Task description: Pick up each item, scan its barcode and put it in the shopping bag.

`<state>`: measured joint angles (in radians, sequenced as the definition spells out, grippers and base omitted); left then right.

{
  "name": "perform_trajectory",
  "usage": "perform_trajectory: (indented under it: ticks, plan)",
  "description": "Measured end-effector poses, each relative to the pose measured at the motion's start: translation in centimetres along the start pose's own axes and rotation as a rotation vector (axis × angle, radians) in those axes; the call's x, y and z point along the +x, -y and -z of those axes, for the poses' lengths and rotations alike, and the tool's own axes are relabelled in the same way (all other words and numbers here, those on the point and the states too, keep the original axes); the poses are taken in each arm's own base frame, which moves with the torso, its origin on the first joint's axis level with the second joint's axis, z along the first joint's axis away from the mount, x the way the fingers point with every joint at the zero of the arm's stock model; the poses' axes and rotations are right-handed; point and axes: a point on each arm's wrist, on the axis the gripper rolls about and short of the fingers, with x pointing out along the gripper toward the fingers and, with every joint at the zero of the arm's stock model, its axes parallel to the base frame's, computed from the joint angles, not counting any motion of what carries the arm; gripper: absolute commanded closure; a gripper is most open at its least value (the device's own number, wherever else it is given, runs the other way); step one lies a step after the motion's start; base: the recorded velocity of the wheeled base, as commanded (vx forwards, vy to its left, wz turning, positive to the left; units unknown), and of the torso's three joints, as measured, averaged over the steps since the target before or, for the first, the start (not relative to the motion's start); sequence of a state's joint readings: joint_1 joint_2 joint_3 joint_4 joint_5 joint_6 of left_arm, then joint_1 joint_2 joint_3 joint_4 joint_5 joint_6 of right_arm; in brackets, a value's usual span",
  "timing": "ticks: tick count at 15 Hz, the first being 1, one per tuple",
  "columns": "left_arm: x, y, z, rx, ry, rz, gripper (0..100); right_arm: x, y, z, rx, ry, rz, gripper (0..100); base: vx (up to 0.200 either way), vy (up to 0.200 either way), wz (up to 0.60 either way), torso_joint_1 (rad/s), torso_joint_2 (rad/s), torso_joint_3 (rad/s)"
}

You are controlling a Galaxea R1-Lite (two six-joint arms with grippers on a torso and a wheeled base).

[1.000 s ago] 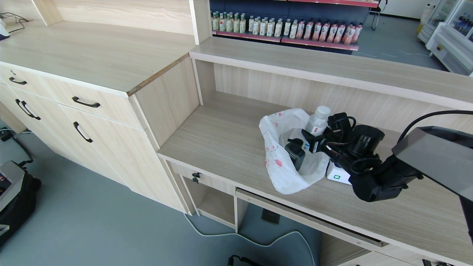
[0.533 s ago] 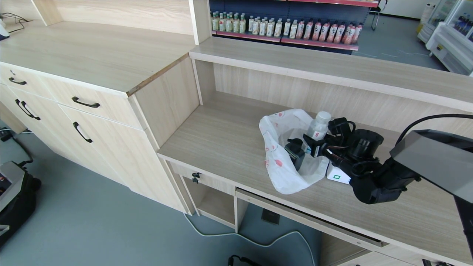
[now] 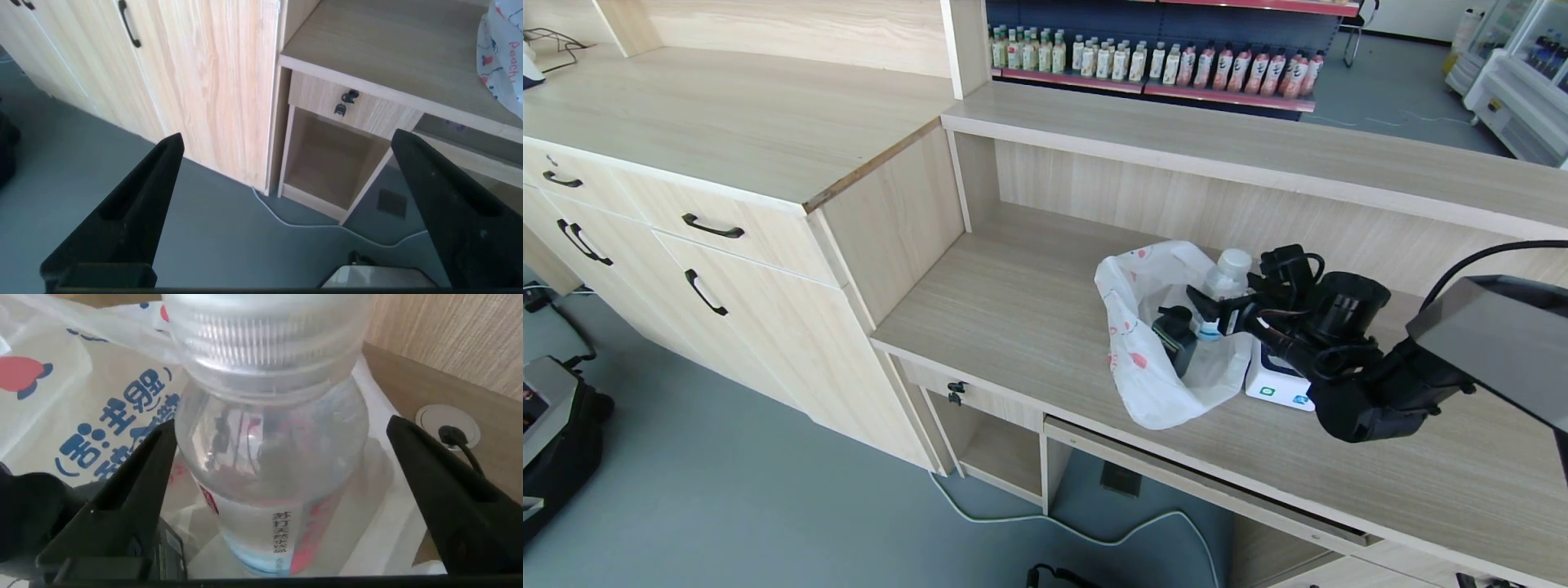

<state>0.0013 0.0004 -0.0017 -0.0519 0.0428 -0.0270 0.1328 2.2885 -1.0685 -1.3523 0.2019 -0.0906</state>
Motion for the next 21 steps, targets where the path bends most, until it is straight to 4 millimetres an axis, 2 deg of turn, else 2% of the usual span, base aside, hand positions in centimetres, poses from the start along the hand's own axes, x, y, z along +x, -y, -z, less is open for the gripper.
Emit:
perform_trajectory:
  ticks: [2, 4, 7, 10, 13, 15, 17, 21]
  plan:
    - [0.0, 0.0, 0.0, 0.0, 0.0, 0.0, 0, -1.2, 0.3, -2.6, -0.012, 0.01, 0.007, 0, 0.0, 0.0, 0.0, 0.0, 0.0, 0.0]
    - [0.0, 0.0, 0.0, 0.0, 0.0, 0.0, 0, -3.4, 0.7, -6.0, -0.045, 0.025, 0.012, 0, 0.0, 0.0, 0.0, 0.0, 0.0, 0.0]
    - [0.0, 0.0, 0.0, 0.0, 0.0, 0.0, 0, -8.1, 1.2, -10.8, -0.089, 0.018, 0.028, 0, 0.0, 0.0, -0.4, -0.003, 0.0, 0.002]
    - [0.0, 0.0, 0.0, 0.0, -0.001, 0.001, 0, -13.2, 2.2, -12.9, -0.126, -0.15, 0.079, 0, 0.0, 0.0, -0.6, 0.004, 0.0, 0.002]
    - [0.0, 0.0, 0.0, 0.0, 0.0, 0.0, 0, -18.7, 4.5, -15.4, -0.169, -0.226, 0.224, 0, 0.0, 0.0, -0.6, -0.146, 0.25, 0.118]
    - [0.0, 0.0, 0.0, 0.0, 0.0, 0.0, 0, -21.8, 5.2, -15.8, -0.146, -0.233, 0.313, 0, 0.0, 0.0, -0.6, -0.195, 0.36, 0.154]
    - [0.0, 0.0, 0.0, 0.0, 0.0, 0.0, 0, -24.1, 4.8, -15.6, -0.095, -0.237, 0.365, 0, 0.0, 0.0, -0.3, -0.215, 0.38, 0.164]
    - [0.0, 0.0, 0.0, 0.0, -0.001, 0.0, 0, -28.0, 2.0, -13.5, -0.019, -0.264, 0.371, 0, 0.0, 0.0, 0.0, -0.08, 0.14, 0.059]
